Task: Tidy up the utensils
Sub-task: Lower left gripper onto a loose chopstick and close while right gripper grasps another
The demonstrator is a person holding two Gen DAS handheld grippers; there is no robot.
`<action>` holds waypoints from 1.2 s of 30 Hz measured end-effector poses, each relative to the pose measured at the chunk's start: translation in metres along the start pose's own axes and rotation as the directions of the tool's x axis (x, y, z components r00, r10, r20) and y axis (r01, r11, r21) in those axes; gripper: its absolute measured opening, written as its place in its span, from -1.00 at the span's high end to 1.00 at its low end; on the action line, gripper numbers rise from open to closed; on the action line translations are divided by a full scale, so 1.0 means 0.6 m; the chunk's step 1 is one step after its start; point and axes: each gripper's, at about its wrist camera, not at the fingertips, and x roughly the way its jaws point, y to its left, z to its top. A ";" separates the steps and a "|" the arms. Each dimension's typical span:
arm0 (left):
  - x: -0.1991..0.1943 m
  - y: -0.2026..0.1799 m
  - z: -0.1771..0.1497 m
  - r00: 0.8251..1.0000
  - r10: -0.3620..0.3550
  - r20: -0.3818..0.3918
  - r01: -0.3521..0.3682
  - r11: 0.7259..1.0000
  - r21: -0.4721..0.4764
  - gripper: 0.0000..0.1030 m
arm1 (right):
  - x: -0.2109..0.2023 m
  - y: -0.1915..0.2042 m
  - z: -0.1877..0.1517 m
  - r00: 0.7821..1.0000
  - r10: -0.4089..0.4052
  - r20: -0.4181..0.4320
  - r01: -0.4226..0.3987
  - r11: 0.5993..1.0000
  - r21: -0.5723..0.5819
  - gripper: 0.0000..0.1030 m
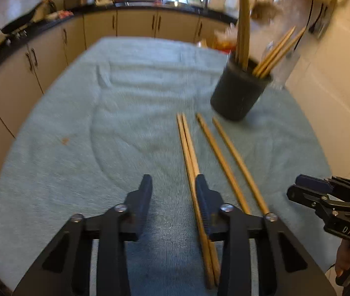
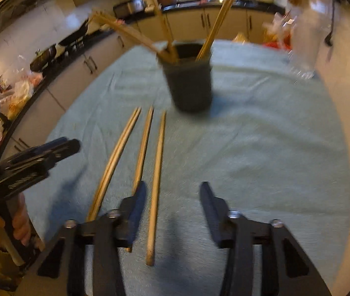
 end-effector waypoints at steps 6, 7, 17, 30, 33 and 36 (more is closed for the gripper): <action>0.049 -0.004 0.005 0.999 -0.021 -0.043 0.020 1.000 -0.012 0.40 | 0.050 -0.002 0.002 1.000 0.004 -0.017 -0.004 1.000 0.004 0.23; 0.051 -0.007 0.012 0.999 -0.016 -0.046 0.015 1.000 -0.008 0.40 | 0.057 -0.002 0.003 1.000 0.001 -0.018 -0.001 1.000 0.005 0.23; 0.073 -0.017 0.029 0.998 0.048 -0.042 -0.046 0.998 0.049 0.80 | 0.082 0.023 0.015 0.999 -0.045 0.011 0.045 0.998 -0.050 0.23; 0.052 0.026 0.014 0.992 -0.020 -0.125 0.019 1.000 -0.010 0.87 | 0.072 0.005 0.007 0.987 -0.157 -0.018 0.156 0.986 -0.051 0.84; 0.037 0.045 0.000 0.984 -0.055 -0.172 0.051 0.998 -0.024 0.87 | 0.044 -0.022 -0.022 0.984 -0.172 -0.036 0.171 0.985 -0.035 0.83; 0.025 0.049 -0.004 0.979 -0.042 -0.201 0.043 0.999 0.000 0.87 | 0.024 -0.042 -0.041 0.985 -0.163 -0.053 0.162 0.986 -0.030 0.80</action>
